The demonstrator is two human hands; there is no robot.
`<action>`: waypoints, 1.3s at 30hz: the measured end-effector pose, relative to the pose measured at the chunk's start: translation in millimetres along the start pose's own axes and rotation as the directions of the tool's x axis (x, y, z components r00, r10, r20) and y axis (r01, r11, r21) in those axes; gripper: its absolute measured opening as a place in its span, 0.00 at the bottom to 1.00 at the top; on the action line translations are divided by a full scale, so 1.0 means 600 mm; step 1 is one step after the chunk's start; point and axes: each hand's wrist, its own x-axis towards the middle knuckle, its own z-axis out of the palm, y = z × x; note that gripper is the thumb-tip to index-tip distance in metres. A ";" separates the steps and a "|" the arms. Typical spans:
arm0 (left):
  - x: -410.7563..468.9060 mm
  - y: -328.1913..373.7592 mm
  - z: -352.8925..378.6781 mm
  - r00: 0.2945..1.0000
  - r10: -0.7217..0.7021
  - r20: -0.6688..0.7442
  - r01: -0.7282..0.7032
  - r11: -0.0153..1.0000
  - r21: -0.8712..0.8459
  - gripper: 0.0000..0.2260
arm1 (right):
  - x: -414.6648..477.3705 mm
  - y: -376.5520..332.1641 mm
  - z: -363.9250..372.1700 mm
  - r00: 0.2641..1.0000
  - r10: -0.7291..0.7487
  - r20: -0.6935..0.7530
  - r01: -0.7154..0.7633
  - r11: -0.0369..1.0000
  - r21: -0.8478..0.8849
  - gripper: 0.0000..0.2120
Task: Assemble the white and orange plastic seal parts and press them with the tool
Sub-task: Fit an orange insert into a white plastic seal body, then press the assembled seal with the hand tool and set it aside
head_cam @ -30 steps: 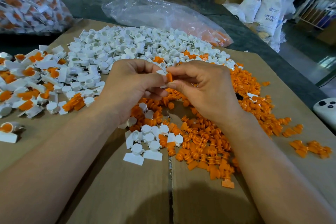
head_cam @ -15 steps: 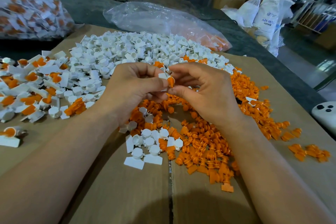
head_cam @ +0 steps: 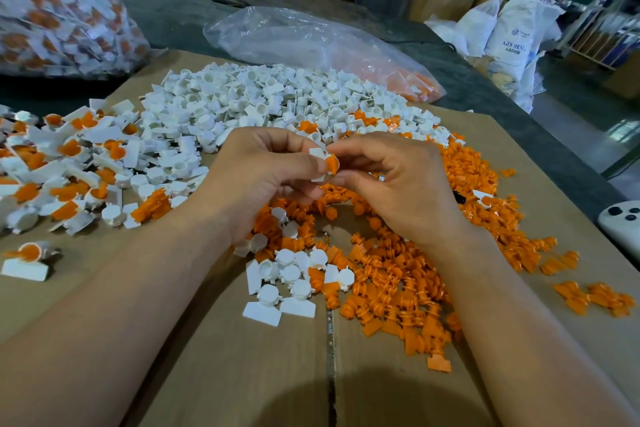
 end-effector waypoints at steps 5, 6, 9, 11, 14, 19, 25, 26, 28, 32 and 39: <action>-0.002 0.003 0.000 1.000 -0.029 -0.001 0.029 0.999 -0.015 0.10 | -0.001 -0.003 0.001 1.000 -0.025 -0.004 0.025 0.999 -0.046 0.12; -0.002 0.004 -0.001 0.999 -0.033 -0.001 0.033 0.999 -0.018 0.10 | -0.001 -0.003 0.001 1.000 -0.028 -0.004 0.028 0.998 -0.053 0.11; -0.002 0.004 0.000 0.999 -0.042 0.000 0.042 0.999 -0.016 0.11 | -0.001 -0.004 0.001 1.000 -0.026 -0.002 0.026 0.997 -0.066 0.11; -0.003 0.004 0.000 0.999 -0.043 0.001 0.043 0.999 -0.019 0.10 | -0.001 -0.006 0.001 0.999 -0.032 0.005 0.032 0.996 -0.082 0.11; -0.003 0.003 0.000 0.999 -0.042 -0.004 0.042 0.999 -0.022 0.10 | 0.001 -0.007 -0.005 0.998 0.055 0.024 -0.053 0.996 -0.068 0.13; -0.001 0.002 -0.001 0.999 -0.032 -0.032 0.031 0.999 -0.032 0.06 | 0.009 0.031 -0.060 0.914 0.402 -0.060 -0.405 0.883 -0.239 0.15; -0.001 0.002 -0.002 0.999 -0.028 -0.037 0.027 0.999 -0.046 0.06 | 0.006 0.057 -0.078 0.773 0.616 0.153 -0.467 0.715 -0.520 0.30; -0.001 0.002 -0.002 0.999 -0.027 -0.037 0.026 0.999 -0.046 0.06 | 0.006 0.056 -0.075 0.756 0.629 0.181 -0.449 0.700 -0.556 0.34; -0.001 0.002 -0.003 0.999 -0.024 -0.038 0.022 0.999 -0.046 0.06 | 0.005 0.054 -0.066 0.723 0.655 0.219 -0.418 0.667 -0.616 0.41; -0.001 0.002 -0.002 0.999 -0.025 -0.038 0.023 0.999 -0.041 0.05 | 0.002 0.055 -0.053 0.665 0.694 0.277 -0.358 0.622 -0.696 0.45; -0.001 0.001 0.000 0.999 -0.030 -0.044 0.028 0.999 -0.042 0.05 | 0.001 0.062 -0.051 0.694 0.680 0.236 -0.397 0.635 -0.662 0.40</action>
